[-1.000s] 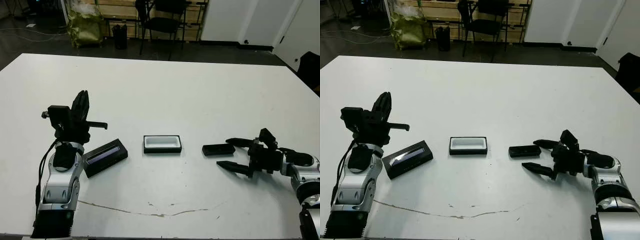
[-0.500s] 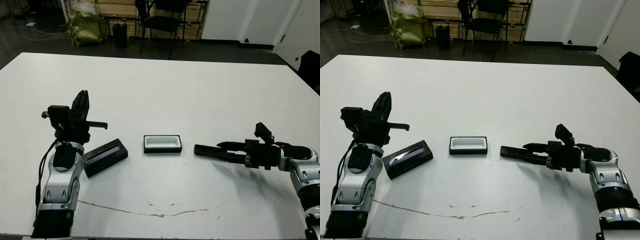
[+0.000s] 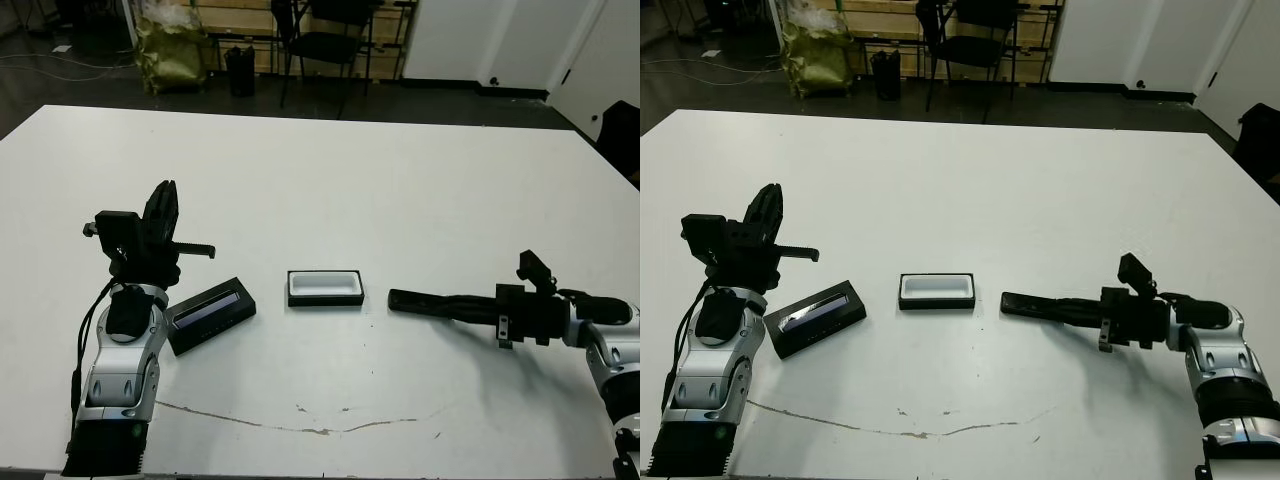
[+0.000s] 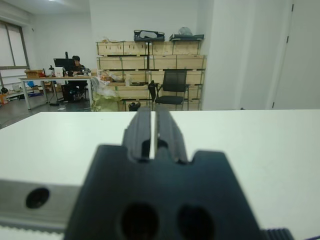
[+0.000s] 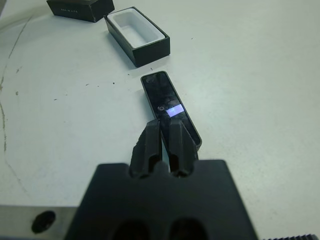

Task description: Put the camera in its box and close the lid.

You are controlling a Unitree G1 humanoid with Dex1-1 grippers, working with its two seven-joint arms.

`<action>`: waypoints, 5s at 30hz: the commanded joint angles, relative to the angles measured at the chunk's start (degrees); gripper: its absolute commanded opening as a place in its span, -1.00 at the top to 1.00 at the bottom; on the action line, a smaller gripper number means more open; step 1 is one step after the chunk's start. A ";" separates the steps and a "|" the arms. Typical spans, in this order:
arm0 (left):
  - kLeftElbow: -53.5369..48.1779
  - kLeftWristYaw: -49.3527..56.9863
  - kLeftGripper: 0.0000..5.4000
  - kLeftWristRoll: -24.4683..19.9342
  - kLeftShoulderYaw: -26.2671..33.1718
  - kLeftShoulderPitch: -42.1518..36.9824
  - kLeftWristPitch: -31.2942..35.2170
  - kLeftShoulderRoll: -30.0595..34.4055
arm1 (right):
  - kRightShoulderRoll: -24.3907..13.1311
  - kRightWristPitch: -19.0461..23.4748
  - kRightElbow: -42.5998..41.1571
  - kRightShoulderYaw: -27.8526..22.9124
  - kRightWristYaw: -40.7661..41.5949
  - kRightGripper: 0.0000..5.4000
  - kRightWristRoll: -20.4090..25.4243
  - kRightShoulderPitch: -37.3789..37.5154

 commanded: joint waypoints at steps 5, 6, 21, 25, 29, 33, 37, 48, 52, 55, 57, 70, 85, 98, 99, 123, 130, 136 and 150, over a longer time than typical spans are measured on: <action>0.72 -0.44 1.00 -0.16 0.04 0.12 0.29 0.00 | 1.04 2.69 -2.19 -2.26 -0.88 0.99 2.77 0.93; 0.65 -0.23 1.00 0.07 0.00 0.10 0.35 -0.02 | 2.23 1.50 0.63 -3.79 0.90 0.99 4.67 0.20; 0.41 -0.14 1.00 0.28 -0.10 0.08 0.82 0.04 | 1.66 -5.87 17.23 -7.66 3.00 0.37 2.29 -12.81; 0.46 -0.05 1.00 0.41 -0.08 0.04 0.76 0.08 | 1.82 -9.32 18.88 -3.54 -3.31 0.03 -4.59 -12.39; 0.32 -0.16 1.00 0.22 -0.04 0.13 0.88 0.07 | 3.12 -13.66 22.28 -1.41 -1.04 -0.31 -7.54 -13.20; 0.04 -0.10 1.00 -0.03 0.02 0.24 1.52 -0.01 | 3.43 -16.67 23.55 0.33 0.29 -0.65 -9.74 -13.88; 0.76 -0.39 1.00 0.05 0.09 0.26 0.44 0.12 | 4.34 -14.50 24.71 -0.42 4.54 -0.98 -8.43 -14.26; 0.70 -0.25 1.00 0.14 -0.01 0.43 0.64 -0.05 | 4.09 -15.38 24.64 -1.33 5.13 -0.90 -8.50 -13.51; 0.52 0.02 1.00 0.55 -0.09 0.49 0.81 0.05 | 4.48 -16.85 25.10 -1.04 3.06 -0.59 -9.40 -13.00; 0.42 -0.29 1.00 0.24 -0.04 0.57 0.73 0.05 | 4.15 -16.38 24.86 -0.08 -0.24 -0.32 -11.11 -12.52; 0.07 -0.08 1.00 0.20 -0.02 0.63 1.30 -0.04 | 3.80 -15.81 23.69 0.36 -1.89 -0.15 -11.84 -12.03; 0.32 0.08 1.00 0.34 -0.02 0.49 0.77 -0.04 | -0.11 -3.49 10.99 6.46 -3.74 0.75 -16.76 -10.11; 0.11 0.32 1.00 0.71 -0.08 0.54 0.97 -0.01 | 0.00 -7.95 8.16 7.42 -16.52 0.75 -17.11 -6.09; 0.15 0.23 1.00 0.41 -0.16 0.30 1.65 -0.32 | 5.51 -13.52 22.51 -6.22 -10.41 0.75 -3.93 -15.69; 0.07 0.13 1.00 0.29 -0.19 0.29 1.73 -0.30 | 5.69 -11.99 22.53 -6.39 -9.01 0.75 -3.56 -16.75; 0.32 -0.10 1.00 0.69 -0.63 -0.07 1.60 0.13 | 11.40 -4.89 18.43 7.38 2.84 0.75 -13.72 -31.59; 1.66 -0.86 1.00 0.16 -0.55 -0.33 -0.07 -0.08 | 13.98 -4.10 18.46 10.32 4.91 0.75 -16.32 -33.39; 1.03 -0.36 1.00 0.86 -0.80 -0.15 0.89 0.07 | 15.34 -4.93 18.07 13.09 6.45 0.75 -18.24 -34.49; 1.45 -0.54 1.00 0.96 -1.08 0.07 0.28 0.08 | 19.33 -5.12 24.23 15.70 9.21 0.75 -20.95 -37.51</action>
